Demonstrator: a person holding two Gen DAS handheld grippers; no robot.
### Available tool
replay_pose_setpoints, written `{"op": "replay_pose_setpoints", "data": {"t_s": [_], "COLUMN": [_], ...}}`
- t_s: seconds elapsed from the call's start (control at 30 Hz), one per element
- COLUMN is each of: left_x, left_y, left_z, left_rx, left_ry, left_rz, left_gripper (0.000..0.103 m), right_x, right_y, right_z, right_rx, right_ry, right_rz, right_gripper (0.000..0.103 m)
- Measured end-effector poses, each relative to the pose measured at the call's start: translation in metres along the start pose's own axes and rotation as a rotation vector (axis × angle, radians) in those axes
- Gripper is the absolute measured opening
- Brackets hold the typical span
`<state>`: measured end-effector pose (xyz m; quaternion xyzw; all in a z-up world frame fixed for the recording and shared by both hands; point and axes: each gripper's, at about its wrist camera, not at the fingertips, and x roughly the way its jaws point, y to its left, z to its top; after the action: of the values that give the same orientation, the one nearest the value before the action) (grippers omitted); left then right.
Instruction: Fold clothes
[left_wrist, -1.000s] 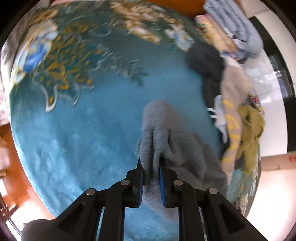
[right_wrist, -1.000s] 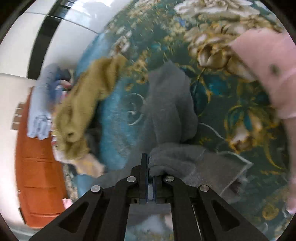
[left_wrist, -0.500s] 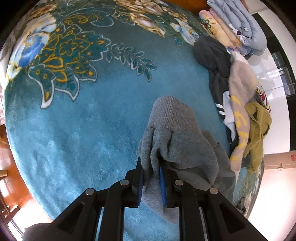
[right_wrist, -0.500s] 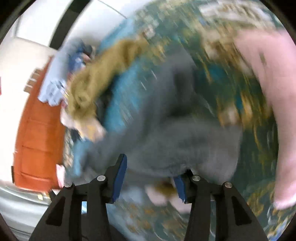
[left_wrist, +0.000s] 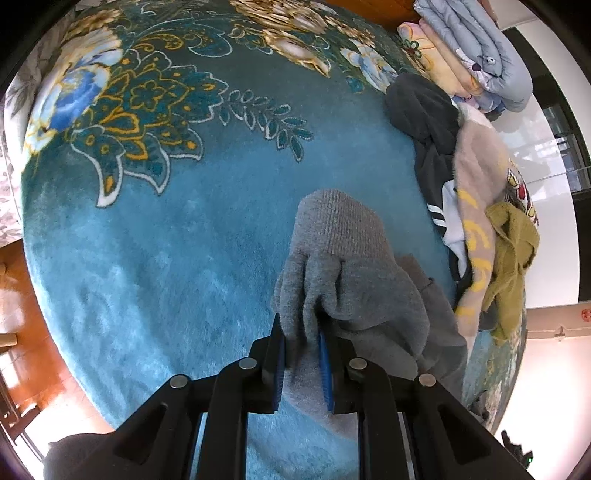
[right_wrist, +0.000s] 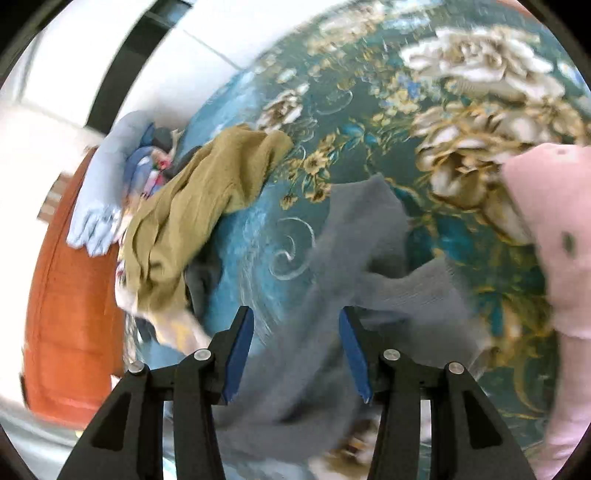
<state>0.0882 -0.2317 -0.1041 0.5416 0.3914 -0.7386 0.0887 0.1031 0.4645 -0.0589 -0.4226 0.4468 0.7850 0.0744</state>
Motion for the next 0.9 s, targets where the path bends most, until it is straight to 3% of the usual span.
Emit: {"op": "replay_pose_setpoints", "data": {"t_s": [0.1, 0.17, 0.23, 0.3, 0.37, 0.6, 0.67, 0.7, 0.77, 0.9], "left_x": [-0.004, -0.004, -0.001, 0.004, 0.008, 0.005, 0.003, 0.001, -0.003, -0.027], "left_y": [0.004, 0.008, 0.013, 0.016, 0.016, 0.008, 0.01, 0.012, 0.014, 0.001], "left_z": [-0.001, -0.003, -0.005, -0.004, -0.003, 0.002, 0.0, -0.001, -0.003, 0.001], "left_rx": [0.0, 0.0, -0.006, -0.022, -0.036, -0.015, -0.027, -0.033, -0.039, -0.019], "left_ry": [-0.003, -0.003, -0.003, 0.004, 0.014, 0.017, 0.011, 0.009, 0.002, -0.06], "left_rz": [-0.016, -0.018, -0.017, -0.014, -0.012, -0.009, -0.021, -0.025, -0.028, -0.09], "left_gripper": [0.02, 0.02, 0.02, 0.02, 0.02, 0.02, 0.019, 0.018, 0.017, 0.016], "right_x": [0.0, -0.02, -0.035, -0.042, -0.033, -0.002, 0.005, 0.007, 0.005, -0.039], "right_y": [0.02, 0.031, 0.033, 0.013, -0.022, -0.083, -0.091, -0.09, -0.085, -0.062], "right_z": [0.0, -0.017, -0.038, -0.064, -0.08, -0.077, -0.075, -0.073, -0.069, -0.056], "right_rx": [-0.012, -0.115, -0.205, -0.247, -0.173, 0.159, 0.218, 0.23, 0.25, 0.231], "right_ry": [0.02, -0.003, -0.012, 0.006, 0.036, -0.046, -0.059, -0.061, -0.051, -0.134], "right_rz": [0.084, 0.089, 0.068, -0.02, -0.095, -0.18, -0.201, -0.21, -0.153, 0.005], "right_gripper": [0.049, 0.049, 0.049, 0.049, 0.049, 0.048, 0.036, 0.018, 0.014, 0.012]}}
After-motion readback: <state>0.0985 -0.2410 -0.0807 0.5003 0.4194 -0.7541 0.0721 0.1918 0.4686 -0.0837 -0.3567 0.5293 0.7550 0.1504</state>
